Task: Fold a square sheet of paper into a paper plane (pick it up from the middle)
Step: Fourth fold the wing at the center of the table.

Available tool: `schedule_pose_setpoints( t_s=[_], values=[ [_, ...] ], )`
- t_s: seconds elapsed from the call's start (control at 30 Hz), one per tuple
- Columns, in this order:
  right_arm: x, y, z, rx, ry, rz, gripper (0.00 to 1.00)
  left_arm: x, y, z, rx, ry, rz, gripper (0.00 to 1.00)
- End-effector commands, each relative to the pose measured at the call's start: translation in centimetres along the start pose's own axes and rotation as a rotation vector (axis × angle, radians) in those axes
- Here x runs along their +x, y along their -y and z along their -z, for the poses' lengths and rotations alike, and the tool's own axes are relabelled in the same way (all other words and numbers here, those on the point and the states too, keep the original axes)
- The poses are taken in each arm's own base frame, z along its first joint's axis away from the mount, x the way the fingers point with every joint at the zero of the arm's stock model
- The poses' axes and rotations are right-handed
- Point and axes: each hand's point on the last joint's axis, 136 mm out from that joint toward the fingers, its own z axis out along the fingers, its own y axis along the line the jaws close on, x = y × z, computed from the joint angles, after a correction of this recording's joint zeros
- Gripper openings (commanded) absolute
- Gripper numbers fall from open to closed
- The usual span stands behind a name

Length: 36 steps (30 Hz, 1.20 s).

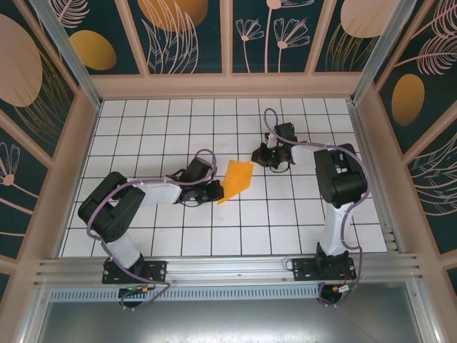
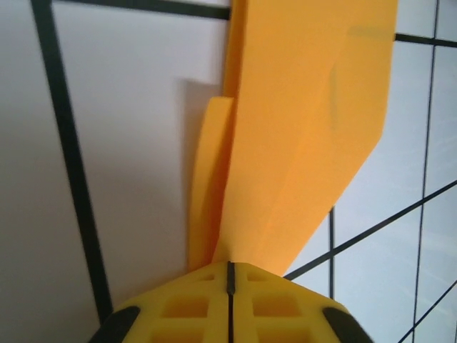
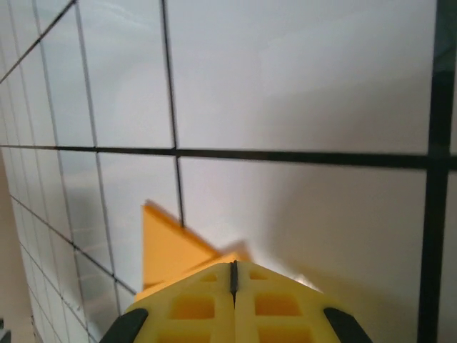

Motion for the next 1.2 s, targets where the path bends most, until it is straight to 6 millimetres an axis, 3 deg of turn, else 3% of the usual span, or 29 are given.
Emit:
schedule_pose_setpoints(
  t_s=[0.0,0.13,0.27,0.4,0.53,0.83,0.97,1.17],
  values=[
    [-0.7,-3.1,3.1,-0.04,0.101,-0.012,0.13,-3.2,3.9,1.9,0.058,0.075,-0.076,0.25],
    [1.2,-3.2,3.9,-0.021,0.124,-0.073,0.37,-6.5,6.8,4.2,0.096,0.194,-0.115,0.44],
    [3.2,-3.6,3.3,-0.005,0.116,-0.127,0.5,-8.8,6.3,6.0,0.065,0.299,-0.091,0.64],
    [5.2,-4.1,1.7,0.021,0.088,-0.192,0.55,-9.8,4.7,7.2,0.013,0.354,-0.067,0.85],
    [6.7,-4.0,-0.1,0.05,0.058,-0.249,0.56,-9.5,3.6,7.7,-0.001,0.357,-0.072,0.93],
    [8.2,-4.3,-2.6,0.047,0.005,-0.254,0.52,-7.9,2.5,6.7,0.038,0.288,-0.045,0.94],
    [8.4,-4.3,-3.2,0.05,-0.001,-0.251,0.49,-6.9,3.1,5.5,0.099,0.228,-0.043,0.85],
    [8.4,-4.3,-3.0,0.041,-0.005,-0.23,0.47,-6.2,1.8,3.4,0.077,0.171,-0.034,0.65]
  ],
)
